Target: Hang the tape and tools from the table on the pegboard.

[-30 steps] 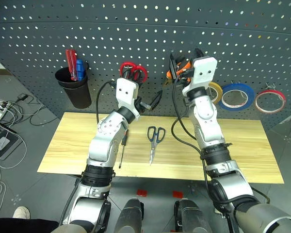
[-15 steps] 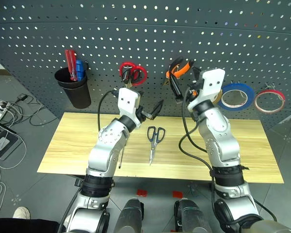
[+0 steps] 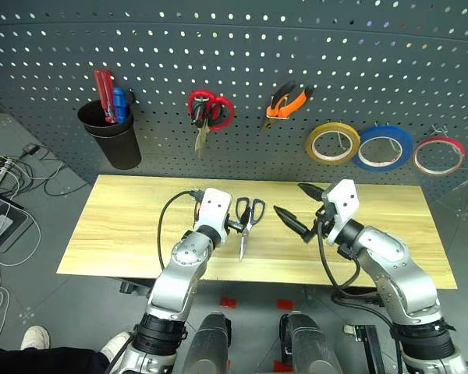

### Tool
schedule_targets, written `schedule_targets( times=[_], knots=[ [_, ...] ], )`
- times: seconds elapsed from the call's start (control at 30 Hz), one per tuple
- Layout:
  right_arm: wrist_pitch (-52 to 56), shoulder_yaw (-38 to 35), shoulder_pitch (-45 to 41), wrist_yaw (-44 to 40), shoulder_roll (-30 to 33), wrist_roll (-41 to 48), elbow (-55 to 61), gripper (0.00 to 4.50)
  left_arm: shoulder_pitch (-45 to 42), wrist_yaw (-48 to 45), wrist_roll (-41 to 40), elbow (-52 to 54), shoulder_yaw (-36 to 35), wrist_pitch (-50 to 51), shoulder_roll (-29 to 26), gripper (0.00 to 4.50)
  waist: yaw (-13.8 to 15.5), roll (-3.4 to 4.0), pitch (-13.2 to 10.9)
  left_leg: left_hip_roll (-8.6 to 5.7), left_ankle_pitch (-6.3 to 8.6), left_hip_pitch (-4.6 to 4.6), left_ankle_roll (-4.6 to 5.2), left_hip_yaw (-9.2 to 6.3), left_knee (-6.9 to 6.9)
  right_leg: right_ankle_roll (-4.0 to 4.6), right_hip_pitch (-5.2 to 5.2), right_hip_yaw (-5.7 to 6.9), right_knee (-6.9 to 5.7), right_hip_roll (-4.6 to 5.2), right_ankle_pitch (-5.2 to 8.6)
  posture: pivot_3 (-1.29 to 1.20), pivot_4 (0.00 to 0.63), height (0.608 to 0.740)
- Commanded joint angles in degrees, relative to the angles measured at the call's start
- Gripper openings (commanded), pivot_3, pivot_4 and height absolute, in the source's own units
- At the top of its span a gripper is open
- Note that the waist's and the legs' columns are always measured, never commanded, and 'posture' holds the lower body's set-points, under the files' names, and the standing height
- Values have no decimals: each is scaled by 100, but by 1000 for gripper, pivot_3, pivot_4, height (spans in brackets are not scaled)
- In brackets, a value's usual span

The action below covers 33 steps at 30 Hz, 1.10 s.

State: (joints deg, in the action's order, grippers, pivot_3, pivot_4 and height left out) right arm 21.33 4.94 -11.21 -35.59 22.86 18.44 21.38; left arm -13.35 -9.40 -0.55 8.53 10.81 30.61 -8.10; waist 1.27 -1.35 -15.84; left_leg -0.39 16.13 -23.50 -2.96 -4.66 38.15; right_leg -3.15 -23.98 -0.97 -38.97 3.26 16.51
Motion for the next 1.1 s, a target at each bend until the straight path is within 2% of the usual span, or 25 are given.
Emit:
schedule_targets(
  times=[0.03, 0.17, 0.5, 0.9, 1.0, 1.1],
  knots=[
    [-422, 124, 95, -586, 184, 164, 245, 4470, -86, 139, 209, -54, 123, 259, 95, 4500, -1, -11, -70, 0, 0, 0, 0, 0, 1, 0, 1, 0, 0, 0, 0, 98, 369, 740],
    [-766, 220, 257, -968, 287, 155, 98, 4470, -218, 306, 322, -381, 182, 654, 331, 4500, -4, -29, -236, 1, 0, 1, 0, 1, 9, 0, 8, 4, -2, 0, 0, 83, 395, 740],
    [-1342, 421, 508, -1322, 477, -210, -405, 4470, -324, 156, 488, -724, 570, 892, 457, 4500, -39, -31, -634, 6, 1, 5, 1, -1, 31, 0, 22, 6, -11, 1, -1, 39, 471, 740],
    [-1554, 352, 380, -1320, 561, -394, -858, 4470, -607, 98, 761, -1294, 709, 963, 353, 4500, -45, -12, -810, 9, 1, 6, 1, 0, 56, -1, 41, 17, -13, 4, -1, 23, 500, 740],
    [-1448, 312, 333, -1246, 522, -338, -874, 4500, -655, 93, 784, -1360, 692, 925, 327, 3915, -45, -13, -812, 8, 3, 8, 4, 0, 58, -1, 46, 18, -12, 11, -1, 21, 502, 740],
    [-1369, 294, 263, -1169, 458, -303, -896, 4500, -726, 174, 816, -1420, 645, 844, 328, 3133, -49, -17, -822, 8, 3, 10, 4, 0, 58, -2, 48, 17, -12, 13, -2, 24, 504, 740]
  ],
)
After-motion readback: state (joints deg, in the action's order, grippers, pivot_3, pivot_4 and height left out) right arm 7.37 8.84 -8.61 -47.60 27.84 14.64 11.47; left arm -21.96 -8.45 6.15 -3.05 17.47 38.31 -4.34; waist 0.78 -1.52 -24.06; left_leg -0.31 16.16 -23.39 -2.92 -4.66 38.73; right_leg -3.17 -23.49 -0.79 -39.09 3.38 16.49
